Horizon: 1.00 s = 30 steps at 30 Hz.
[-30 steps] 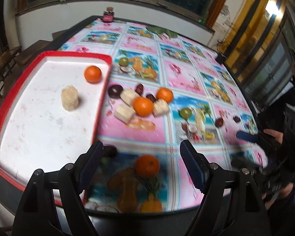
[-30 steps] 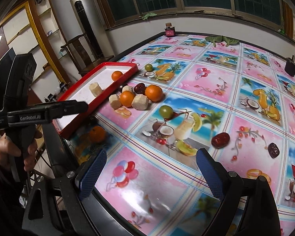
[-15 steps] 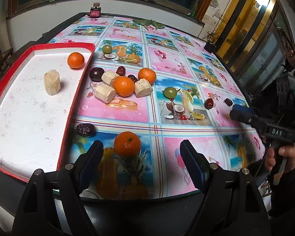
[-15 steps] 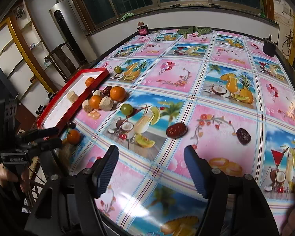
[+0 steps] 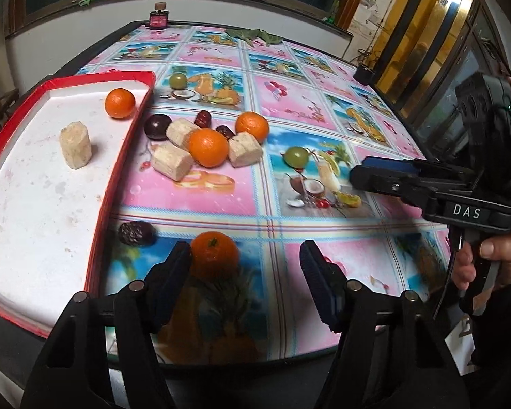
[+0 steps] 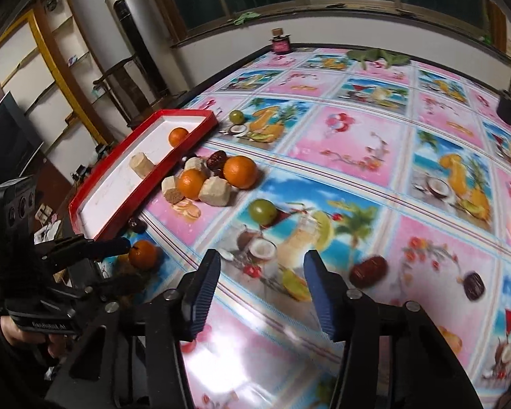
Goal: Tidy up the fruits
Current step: 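Grasp an orange with the left tool while the right tool grasps a beige chunk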
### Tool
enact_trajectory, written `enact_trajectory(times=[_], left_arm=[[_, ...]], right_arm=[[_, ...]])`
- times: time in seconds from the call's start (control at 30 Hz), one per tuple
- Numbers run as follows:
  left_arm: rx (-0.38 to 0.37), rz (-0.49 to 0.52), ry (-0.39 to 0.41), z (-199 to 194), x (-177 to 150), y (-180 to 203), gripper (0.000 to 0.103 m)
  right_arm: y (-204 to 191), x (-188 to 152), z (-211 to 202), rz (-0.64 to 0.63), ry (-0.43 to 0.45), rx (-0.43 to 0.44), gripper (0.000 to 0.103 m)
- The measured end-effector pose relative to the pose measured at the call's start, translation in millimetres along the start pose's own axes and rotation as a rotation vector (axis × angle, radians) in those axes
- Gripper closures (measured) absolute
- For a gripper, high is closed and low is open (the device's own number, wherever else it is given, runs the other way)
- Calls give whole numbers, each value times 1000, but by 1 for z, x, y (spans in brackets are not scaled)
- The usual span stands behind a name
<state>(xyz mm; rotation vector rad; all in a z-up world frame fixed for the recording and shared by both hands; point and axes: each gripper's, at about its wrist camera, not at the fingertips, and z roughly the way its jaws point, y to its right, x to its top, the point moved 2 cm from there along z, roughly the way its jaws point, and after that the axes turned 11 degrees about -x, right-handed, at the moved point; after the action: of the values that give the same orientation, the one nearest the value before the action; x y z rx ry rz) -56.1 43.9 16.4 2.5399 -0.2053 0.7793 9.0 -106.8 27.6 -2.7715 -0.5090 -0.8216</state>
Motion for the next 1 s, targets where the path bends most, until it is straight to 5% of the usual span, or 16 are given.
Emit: enact_trajectory(times=[0.3,0.73,0.77,0.83,1.0], left_arm=[[11,-30,11,2,0,-12,38],[29,-31,9,7,1,-19,47],[29,-33,5,9,2,-19,49],[23,-45,-2,11,2,-19,71],[23,-45,-2,14,2,-17,71]], right_arm=[[-54,34,38,-112,-26,78,60],[-64,60,91,-68,-90,53,66],[-63,60,91,-65,-85,56,66],[-60,60,91,-56,-85,63,68],[-59,54,87,-59,-78,52,72]])
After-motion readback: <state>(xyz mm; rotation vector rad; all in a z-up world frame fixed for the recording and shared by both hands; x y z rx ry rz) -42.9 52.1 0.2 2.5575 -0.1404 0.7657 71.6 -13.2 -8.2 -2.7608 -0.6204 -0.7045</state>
